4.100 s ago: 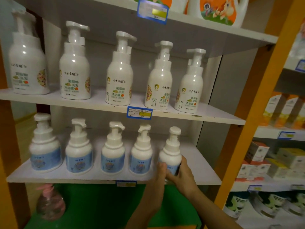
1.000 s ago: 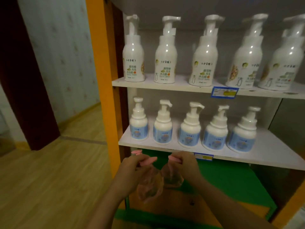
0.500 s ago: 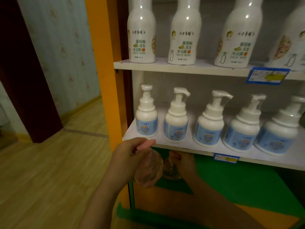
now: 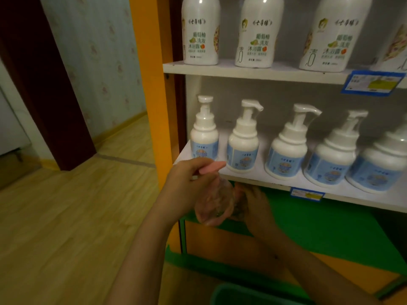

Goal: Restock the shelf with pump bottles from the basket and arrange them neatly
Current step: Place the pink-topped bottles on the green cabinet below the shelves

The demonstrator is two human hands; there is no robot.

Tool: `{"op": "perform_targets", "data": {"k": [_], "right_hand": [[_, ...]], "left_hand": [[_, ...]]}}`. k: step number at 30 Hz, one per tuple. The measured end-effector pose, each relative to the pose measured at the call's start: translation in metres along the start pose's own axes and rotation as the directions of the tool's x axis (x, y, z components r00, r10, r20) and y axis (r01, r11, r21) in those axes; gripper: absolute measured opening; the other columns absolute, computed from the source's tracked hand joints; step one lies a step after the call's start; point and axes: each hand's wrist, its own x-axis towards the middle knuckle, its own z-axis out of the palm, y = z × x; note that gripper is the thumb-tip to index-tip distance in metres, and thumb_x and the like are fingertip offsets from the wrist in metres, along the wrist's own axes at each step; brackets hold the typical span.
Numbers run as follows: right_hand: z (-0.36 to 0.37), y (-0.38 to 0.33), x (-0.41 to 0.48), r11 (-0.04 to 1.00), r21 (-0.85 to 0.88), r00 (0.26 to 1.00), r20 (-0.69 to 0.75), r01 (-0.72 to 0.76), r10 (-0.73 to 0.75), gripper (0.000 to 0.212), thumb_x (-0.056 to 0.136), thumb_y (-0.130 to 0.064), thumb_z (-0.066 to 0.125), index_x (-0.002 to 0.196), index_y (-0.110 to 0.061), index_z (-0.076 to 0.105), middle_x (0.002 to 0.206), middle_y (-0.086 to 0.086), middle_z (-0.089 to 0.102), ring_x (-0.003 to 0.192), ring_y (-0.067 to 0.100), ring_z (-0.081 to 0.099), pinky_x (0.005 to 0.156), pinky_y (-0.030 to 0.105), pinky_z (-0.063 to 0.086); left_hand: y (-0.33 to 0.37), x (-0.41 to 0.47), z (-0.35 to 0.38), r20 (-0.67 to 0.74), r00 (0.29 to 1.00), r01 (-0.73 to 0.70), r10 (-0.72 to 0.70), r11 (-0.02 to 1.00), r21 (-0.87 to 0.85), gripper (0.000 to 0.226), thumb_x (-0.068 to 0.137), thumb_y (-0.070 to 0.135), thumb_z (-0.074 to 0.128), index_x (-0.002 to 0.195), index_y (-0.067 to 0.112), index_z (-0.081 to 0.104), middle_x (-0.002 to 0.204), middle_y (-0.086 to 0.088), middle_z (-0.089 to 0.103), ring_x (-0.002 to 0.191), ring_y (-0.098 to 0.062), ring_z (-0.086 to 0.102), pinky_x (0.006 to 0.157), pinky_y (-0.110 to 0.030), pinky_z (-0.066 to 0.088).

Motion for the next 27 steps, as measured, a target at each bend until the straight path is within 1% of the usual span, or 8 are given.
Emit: {"op": "perform_targets", "data": {"k": [2,5,12,16,18,21,24,27], "right_hand": [[-0.015,-0.012,-0.022,0.96,0.281,0.999,0.035,0.016,-0.027,0.056,0.079,-0.01,0.053,0.134,-0.016,0.041,0.141,0.009,0.04,0.127,0.021,0.041,0.106,0.043,0.041],[-0.046,-0.038,-0.051,0.742,0.67,0.972,0.185,-0.019,-0.143,0.056,0.077,-0.014,0.059,0.128,-0.027,0.039,0.133,-0.006,0.046,0.114,-0.004,0.051,0.088,0.013,0.047],[-0.065,-0.028,-0.062,0.813,0.562,0.967,0.255,-0.153,0.006,0.071,0.042,-0.053,0.083,0.103,-0.035,0.051,0.101,-0.012,0.064,0.092,0.004,0.064,0.072,0.014,0.052],[-0.058,0.016,-0.072,0.827,0.499,0.964,0.19,-0.258,0.186,0.045,0.067,-0.012,0.08,0.101,-0.026,0.053,0.093,-0.009,0.063,0.087,0.013,0.062,0.073,0.024,0.052],[-0.057,0.038,-0.075,0.747,0.581,0.945,0.167,-0.324,0.28,0.035,0.077,0.005,0.066,0.103,-0.014,0.052,0.09,-0.004,0.061,0.086,0.016,0.059,0.064,0.013,0.05],[-0.053,0.065,-0.07,0.783,0.526,0.94,0.121,-0.334,0.319,0.045,0.071,0.004,0.072,0.104,-0.016,0.051,0.09,-0.01,0.061,0.078,-0.004,0.062,0.06,0.004,0.047],[-0.046,0.08,-0.056,0.8,0.488,0.933,0.103,-0.35,0.346,0.049,0.068,-0.001,0.076,0.097,-0.028,0.048,0.089,-0.015,0.06,0.08,0.0,0.06,0.065,0.008,0.048],[-0.035,0.09,-0.04,0.821,0.448,0.933,0.104,-0.354,0.346,0.045,0.07,-0.008,0.077,0.093,-0.031,0.046,0.088,-0.018,0.058,0.082,-0.001,0.058,0.067,0.012,0.045]], "left_hand": [[0.004,-0.003,0.0,0.034,0.999,0.014,-0.015,1.0,0.013,0.022,0.087,0.018,0.055,0.106,0.014,0.065,0.1,-0.005,0.067,0.095,-0.015,0.059,0.08,-0.026,0.053],[0.01,-0.006,0.004,0.112,0.994,-0.013,0.009,0.999,0.036,0.023,0.088,0.023,0.055,0.107,0.015,0.065,0.101,-0.004,0.067,0.097,-0.015,0.058,0.08,-0.027,0.051],[0.014,-0.008,0.047,0.261,0.964,0.053,-0.044,0.998,-0.025,0.033,0.085,0.021,0.057,0.118,0.017,0.059,0.116,-0.001,0.063,0.105,-0.012,0.056,0.092,-0.029,0.049],[-0.006,-0.014,0.094,0.242,0.96,0.188,-0.141,0.964,-0.187,0.034,0.086,0.026,0.058,0.119,0.018,0.054,0.118,0.005,0.06,0.104,-0.005,0.056,0.088,-0.02,0.05],[-0.018,-0.015,0.114,0.316,0.922,0.296,-0.223,0.934,-0.203,0.036,0.087,0.031,0.055,0.119,0.016,0.049,0.117,0.007,0.055,0.102,-0.003,0.053,0.077,-0.008,0.046],[-0.037,-0.013,0.139,0.412,0.867,0.364,-0.28,0.92,-0.142,0.025,0.092,0.023,0.047,0.115,0.015,0.051,0.108,0.009,0.056,0.095,-0.003,0.053,0.069,-0.003,0.044],[-0.05,-0.01,0.164,0.469,0.835,0.389,-0.289,0.912,-0.13,0.029,0.092,0.015,0.046,0.12,0.02,0.051,0.124,-0.002,0.056,0.113,-0.017,0.053,0.101,-0.028,0.044],[-0.061,-0.005,0.179,0.485,0.829,0.419,-0.278,0.884,-0.21,0.038,0.09,0.007,0.047,0.115,0.035,0.044,0.123,0.003,0.05,0.117,-0.016,0.048,0.1,-0.028,0.039]]}}
